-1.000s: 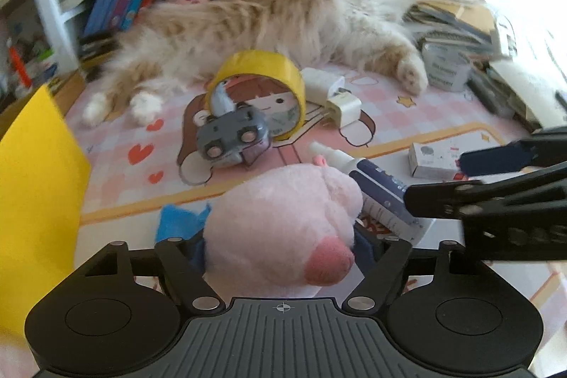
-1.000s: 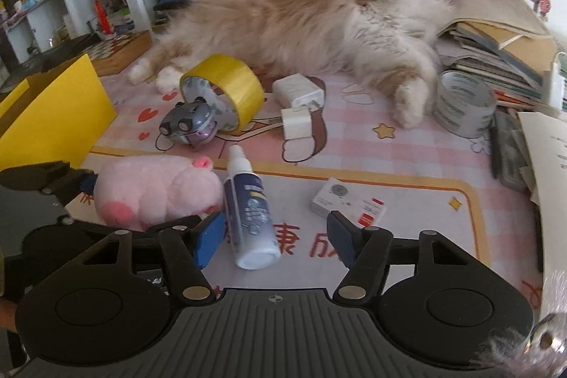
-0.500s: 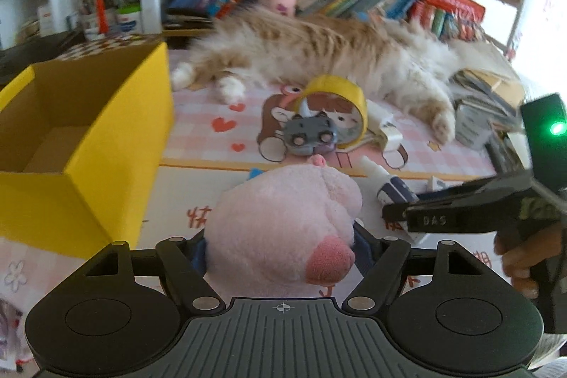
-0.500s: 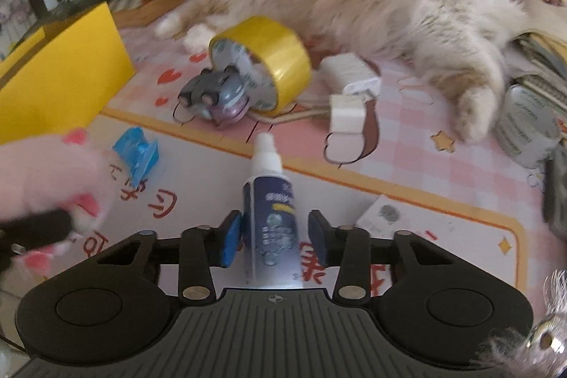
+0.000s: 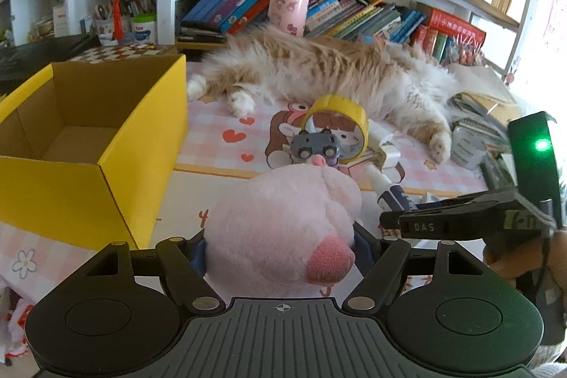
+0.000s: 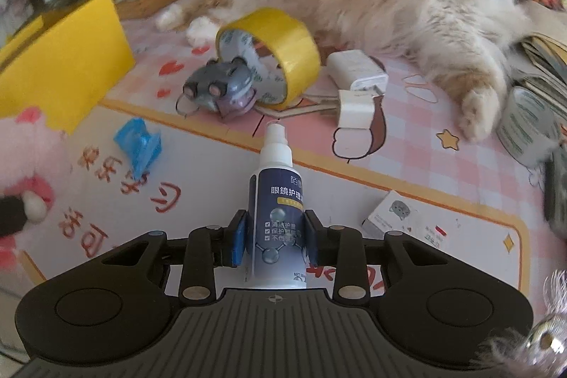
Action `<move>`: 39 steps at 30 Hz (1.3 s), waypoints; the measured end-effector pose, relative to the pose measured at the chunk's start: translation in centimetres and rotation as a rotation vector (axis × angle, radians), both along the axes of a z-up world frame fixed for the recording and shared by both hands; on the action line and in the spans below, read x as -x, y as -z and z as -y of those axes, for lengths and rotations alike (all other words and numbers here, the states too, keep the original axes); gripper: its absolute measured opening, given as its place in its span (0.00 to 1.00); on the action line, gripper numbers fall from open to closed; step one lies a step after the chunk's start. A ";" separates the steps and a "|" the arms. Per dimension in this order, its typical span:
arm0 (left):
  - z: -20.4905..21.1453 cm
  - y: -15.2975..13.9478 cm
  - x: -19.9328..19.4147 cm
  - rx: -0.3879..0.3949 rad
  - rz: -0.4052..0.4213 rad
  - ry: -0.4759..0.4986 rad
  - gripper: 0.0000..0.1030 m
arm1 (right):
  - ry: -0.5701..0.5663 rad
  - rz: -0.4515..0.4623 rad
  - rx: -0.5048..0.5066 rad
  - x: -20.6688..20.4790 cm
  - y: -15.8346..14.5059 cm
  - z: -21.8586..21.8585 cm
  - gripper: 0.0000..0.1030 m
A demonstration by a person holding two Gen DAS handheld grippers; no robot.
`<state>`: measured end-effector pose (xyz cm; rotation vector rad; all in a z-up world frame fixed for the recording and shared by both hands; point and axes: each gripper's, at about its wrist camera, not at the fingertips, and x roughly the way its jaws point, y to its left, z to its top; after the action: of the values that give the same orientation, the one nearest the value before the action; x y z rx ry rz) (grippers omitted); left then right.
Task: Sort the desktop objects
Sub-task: 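Lift the pig with the left tool while the right tool carries the bottle toward the box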
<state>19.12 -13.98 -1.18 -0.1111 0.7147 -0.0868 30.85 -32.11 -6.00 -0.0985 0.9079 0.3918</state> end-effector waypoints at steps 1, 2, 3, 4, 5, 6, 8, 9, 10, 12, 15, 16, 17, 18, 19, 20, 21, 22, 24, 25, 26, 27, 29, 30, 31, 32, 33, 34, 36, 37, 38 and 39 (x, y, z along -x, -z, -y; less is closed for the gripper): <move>-0.1 -0.1 0.0 0.005 0.007 0.002 0.74 | 0.014 0.006 -0.016 0.3 -0.5 0.1 0.29; -0.1 -0.3 0.1 0.007 0.011 0.006 0.74 | 0.025 0.010 -0.034 0.6 -0.9 0.1 0.29; -0.2 -0.5 0.1 0.010 0.018 0.011 0.74 | 0.034 0.012 -0.052 0.9 -1.5 0.3 0.29; -0.2 -0.6 0.1 0.011 0.024 0.017 0.74 | 0.044 0.012 -0.076 1.2 -2.1 0.4 0.29; -0.2 -0.8 0.2 0.011 0.030 0.024 0.74 | 0.049 0.012 -0.095 1.5 -2.6 0.5 0.29; -0.3 -1.0 0.2 0.011 0.037 0.034 0.74 | 0.053 0.017 -0.111 1.9 -3.2 0.5 0.29; -0.4 -1.3 0.3 0.010 0.046 0.051 0.74 | 0.060 0.032 -0.140 2.7 -4.3 0.4 0.29; -0.4 -1.4 0.4 0.010 0.048 0.062 0.74 | 0.066 0.038 -0.153 3.1 -4.8 0.3 0.29; -0.5 -1.6 0.4 0.010 0.050 0.070 0.74 | 0.074 0.042 -0.168 3.4 -5.2 0.3 0.29; -0.8 -1.9 0.6 0.013 0.053 0.087 0.74 | 0.099 0.045 -0.203 4.3 -5.8 0.2 0.29; -1.6 -2.4 1.0 0.025 0.060 0.108 0.74 | 0.139 0.038 -0.266 5.6 -6.4 0.0 0.29; -1.8 -2.6 1.1 0.027 0.062 0.114 0.74 | 0.143 0.043 -0.273 6.1 -6.5 -0.2 0.29; -2.1 -2.7 1.2 0.029 0.063 0.121 0.74 | 0.143 0.051 -0.273 6.5 -6.6 -0.5 0.29; -2.4 -2.8 1.4 0.029 0.063 0.130 0.74 | 0.143 0.058 -0.269 7.0 -6.8 -0.9 0.29; -2.6 -2.8 1.6 0.028 0.063 0.138 0.74 | 0.143 0.064 -0.265 7.5 -6.9 -1.3 0.29; -2.9 -2.9 1.7 0.027 0.062 0.145 0.74 | 0.145 0.069 -0.264 7.9 -7.0 -1.6 0.29; -3.2 -2.9 2.0 0.026 0.061 0.152 0.74 | 0.148 0.073 -0.263 8.2 -7.1 -1.9 0.29; -3.6 -2.9 2.2 0.027 0.059 0.159 0.74 | 0.152 0.075 -0.261 8.7 -7.1 -2.3 0.29; -4.3 -2.8 2.7 0.031 0.056 0.169 0.74 | 0.156 0.075 -0.259 9.3 -7.1 -3.1 0.29; -4.7 -2.8 2.9 0.032 0.055 0.173 0.74 | 0.157 0.075 -0.255 9.7 -7.0 -3.5 0.29; -5.0 -2.7 3.1 0.034 0.052 0.178 0.74 | 0.158 0.075 -0.253 10.0 -7.0 -3.9 0.29; -5.3 -2.7 3.2 0.037 0.050 0.182 0.74 | 0.161 0.075 -0.252 10.4 -7.0 -4.3 0.29; -6.0 -2.6 3.6 0.041 0.047 0.192 0.74 | 0.170 0.073 -0.248 11.1 -6.9 -4.9 0.29; -6.3 -2.5 3.8 0.042 0.047 0.202 0.74 | 0.176 0.074 -0.246 11.4 -6.9 -5.2 0.29; -6.6 -2.5 4.0 0.042 0.049 0.210 0.74 | 0.182 0.076 -0.243 11.8 -6.9 -5.5 0.29; -6.8 -2.4 4.3 0.040 0.050 0.221 0.74 | 0.188 0.078 -0.241 12.1 -6.9 -5.8 0.29; -7.0 -2.4 4.6 0.037 0.051 0.229 0.74 | 0.193 0.080 -0.238 12.5 -6.9 -6.1 0.29; -7.4 -2.3 5.0 0.032 0.052 0.238 0.74 | 0.200 0.082 -0.234 12.9 -6.9 -6.5 0.29; -8.2 -2.3 5.7 0.023 0.050 0.243 0.74 | 0.209 0.084 -0.229 13.6 -6.7 -7.3 0.29; -8.8 -2.3 6.2 0.025 0.047 0.241 0.74 | 0.214 0.084 -0.225 13.9 -6.7 -7.8 0.29; -9.4 -2.3 6.6 0.031 0.044 0.237 0.74 | 0.217 0.081 -0.223 14.3 -6.6 -8.3 0.29; -10.1 -2.3 7.1 0.035 0.041 0.232 0.74 | 0.217 0.077 -0.221 14.8 -6.6 -8.9 0.29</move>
<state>12.05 -3.91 1.10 -0.0594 0.6835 -0.3230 16.07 -23.24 0.59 0.1852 0.7847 0.2823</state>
